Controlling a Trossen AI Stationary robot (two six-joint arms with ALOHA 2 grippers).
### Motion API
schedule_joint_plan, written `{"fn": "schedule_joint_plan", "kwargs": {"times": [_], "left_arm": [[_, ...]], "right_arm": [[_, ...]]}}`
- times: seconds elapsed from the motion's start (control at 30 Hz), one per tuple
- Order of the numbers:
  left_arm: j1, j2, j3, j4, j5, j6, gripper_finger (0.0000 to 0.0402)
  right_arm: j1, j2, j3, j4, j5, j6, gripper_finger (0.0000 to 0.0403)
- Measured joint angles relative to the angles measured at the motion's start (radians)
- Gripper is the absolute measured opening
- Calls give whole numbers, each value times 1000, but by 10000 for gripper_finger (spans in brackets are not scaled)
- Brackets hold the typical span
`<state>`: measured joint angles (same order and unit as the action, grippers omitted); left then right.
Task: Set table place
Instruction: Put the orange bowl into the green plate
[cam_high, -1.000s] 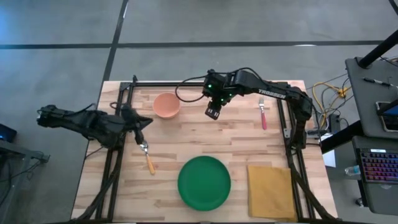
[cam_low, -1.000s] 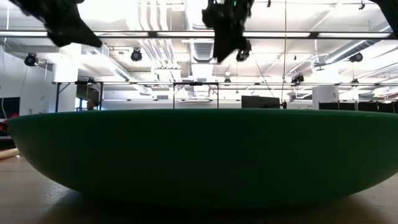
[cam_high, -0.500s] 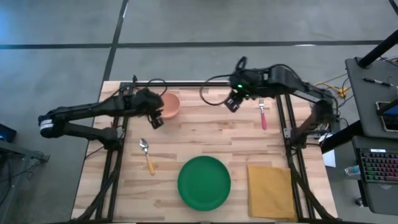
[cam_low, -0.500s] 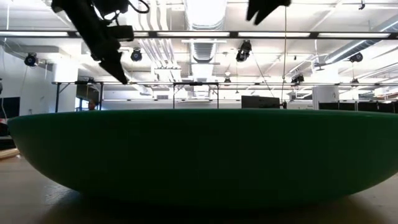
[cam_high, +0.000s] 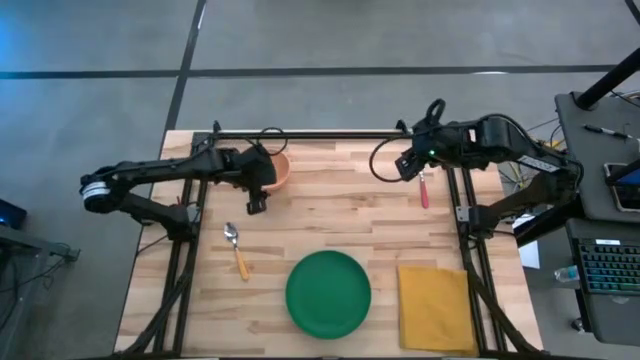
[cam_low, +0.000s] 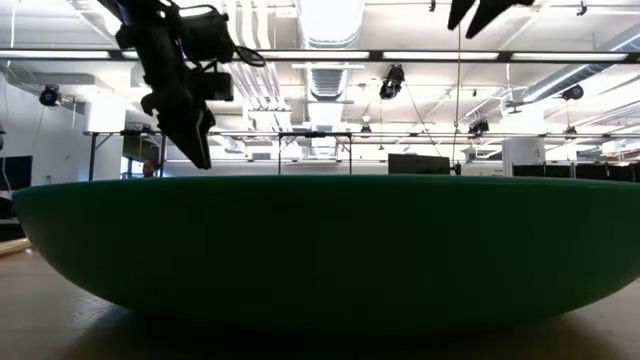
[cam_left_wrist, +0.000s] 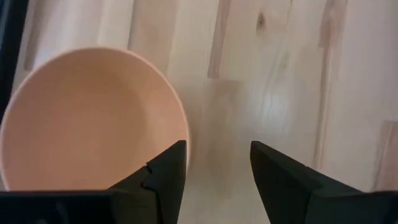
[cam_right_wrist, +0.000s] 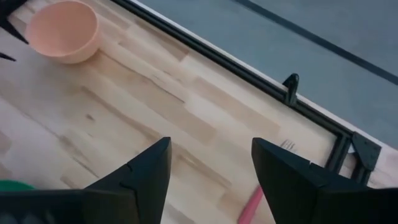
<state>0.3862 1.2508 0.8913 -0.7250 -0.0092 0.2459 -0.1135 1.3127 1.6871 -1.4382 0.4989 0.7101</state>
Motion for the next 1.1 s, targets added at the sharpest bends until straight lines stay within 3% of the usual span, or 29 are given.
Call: {"fn": "schedule_joint_plan", "kwargs": {"times": [0.2, 0.47, 0.83, 1.1], "left_arm": [[0, 54, 1, 9, -44, 20, 164], [0, 117, 3, 34, -193, 31, 164], [0, 209, 7, 55, -178, 28, 161], [0, 215, 6, 111, -176, 26, 78]], "right_arm": [[0, -25, -113, 70, -1, 4, 215], [0, -23, -208, 153, -9, -3, 215], [-1, -29, -232, 176, -35, -2, 215], [0, -30, -232, 163, -62, 23, 215]]}}
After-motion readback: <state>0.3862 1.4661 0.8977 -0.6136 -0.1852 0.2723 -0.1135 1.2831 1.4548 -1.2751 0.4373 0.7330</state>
